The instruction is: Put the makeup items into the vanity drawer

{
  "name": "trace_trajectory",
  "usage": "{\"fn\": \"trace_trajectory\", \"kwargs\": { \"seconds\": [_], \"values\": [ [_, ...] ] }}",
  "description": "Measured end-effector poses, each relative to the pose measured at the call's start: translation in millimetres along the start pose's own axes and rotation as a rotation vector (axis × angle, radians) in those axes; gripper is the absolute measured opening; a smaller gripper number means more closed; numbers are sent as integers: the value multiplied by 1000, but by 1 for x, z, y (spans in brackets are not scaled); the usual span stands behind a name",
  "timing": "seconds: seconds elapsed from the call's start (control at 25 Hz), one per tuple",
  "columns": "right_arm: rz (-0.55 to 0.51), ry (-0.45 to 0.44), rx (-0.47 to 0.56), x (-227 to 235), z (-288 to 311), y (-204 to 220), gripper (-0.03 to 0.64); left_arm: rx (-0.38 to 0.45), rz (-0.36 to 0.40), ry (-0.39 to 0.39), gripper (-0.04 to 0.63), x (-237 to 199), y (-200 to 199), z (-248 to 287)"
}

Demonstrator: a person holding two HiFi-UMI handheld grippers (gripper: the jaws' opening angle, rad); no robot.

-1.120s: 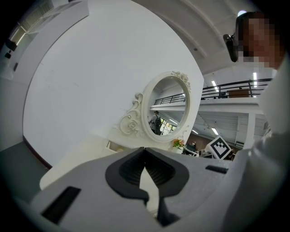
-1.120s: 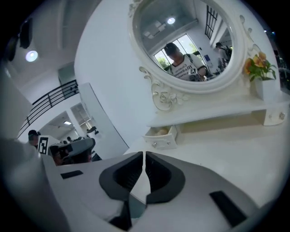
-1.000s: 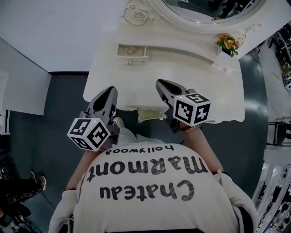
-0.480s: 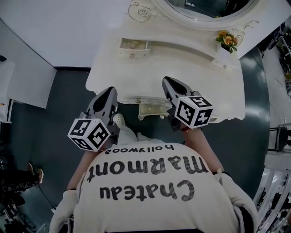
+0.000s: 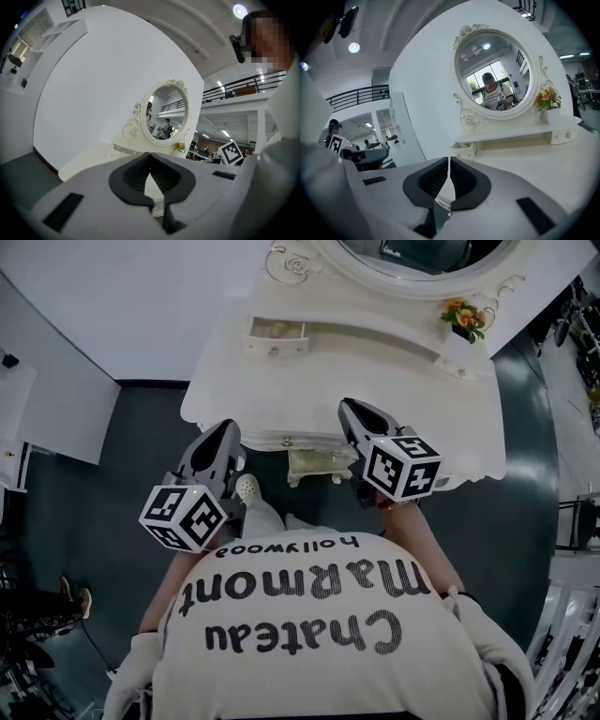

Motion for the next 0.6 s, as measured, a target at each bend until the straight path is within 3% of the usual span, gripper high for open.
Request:
{"fn": "trace_trajectory", "kwargs": {
  "seconds": [0.6],
  "values": [
    [-1, 11, -32, 8, 1, 12, 38, -4, -14, -14, 9, -2, 9, -3]
  ]
}}
Point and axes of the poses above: the fingertips, and each gripper's own axes: z forward along the fingers, x to its right, y out of its underside, the point moved 1 cm from there along -z, backward along the fingers, and after that the axes turned 6 degrees about y, right-handed, at the moved point
